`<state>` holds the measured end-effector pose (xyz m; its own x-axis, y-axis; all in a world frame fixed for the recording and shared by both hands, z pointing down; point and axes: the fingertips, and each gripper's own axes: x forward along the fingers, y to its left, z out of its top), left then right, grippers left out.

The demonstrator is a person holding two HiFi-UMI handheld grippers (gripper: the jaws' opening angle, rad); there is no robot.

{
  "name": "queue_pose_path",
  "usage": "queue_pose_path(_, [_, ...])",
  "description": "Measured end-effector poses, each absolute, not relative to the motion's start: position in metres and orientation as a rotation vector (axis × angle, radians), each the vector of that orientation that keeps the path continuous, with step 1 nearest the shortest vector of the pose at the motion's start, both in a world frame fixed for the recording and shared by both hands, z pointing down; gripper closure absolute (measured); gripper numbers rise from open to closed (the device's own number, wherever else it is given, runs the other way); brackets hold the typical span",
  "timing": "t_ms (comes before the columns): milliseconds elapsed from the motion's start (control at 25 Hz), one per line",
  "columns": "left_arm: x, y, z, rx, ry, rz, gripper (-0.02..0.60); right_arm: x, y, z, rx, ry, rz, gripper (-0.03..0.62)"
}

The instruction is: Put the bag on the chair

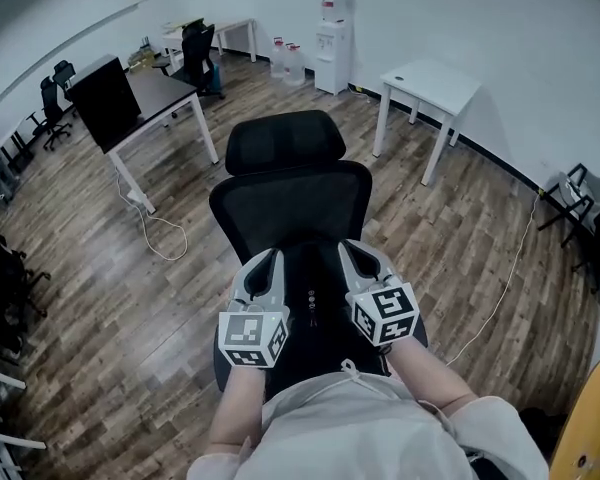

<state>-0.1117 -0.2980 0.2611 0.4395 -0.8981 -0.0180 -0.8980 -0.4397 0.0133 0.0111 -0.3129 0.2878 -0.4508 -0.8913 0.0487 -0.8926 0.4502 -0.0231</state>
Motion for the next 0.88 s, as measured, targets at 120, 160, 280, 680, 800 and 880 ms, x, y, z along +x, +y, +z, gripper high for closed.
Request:
queue_pose_path(120, [-0.111, -0.292, 0.264, 2.638, -1.636, 0.002, 0.575, 0.012, -0.304, 0.279, 1.633, -2.678, 0.062, 0.595])
queue_pose_path(160, [-0.111, -0.291, 0.265, 2.632, -1.632, 0.01, 0.575, 0.013, -0.301, 0.277, 1.634, -2.678, 0.056, 0.595])
queue_pose_path(280, [-0.11, -0.286, 0.267, 2.629, -1.623, 0.014, 0.575, 0.015, -0.296, 0.28, 1.623, -2.679, 0.08, 0.595])
queue_pose_path(680, [-0.11, -0.288, 0.273, 2.608, -1.622, 0.012, 0.575, 0.019, -0.294, 0.294, 1.599, -2.641, 0.143, 0.595])
queue_pose_path(800, [-0.101, -0.286, 0.276, 2.616, -1.6, 0.033, 0.575, 0.023, -0.293, 0.296, 1.595, -2.643, 0.167, 0.595])
queue_pose_path(880, [-0.099, -0.285, 0.278, 2.624, -1.588, 0.041, 0.575, 0.02, -0.293, 0.298, 1.591, -2.646, 0.171, 0.595])
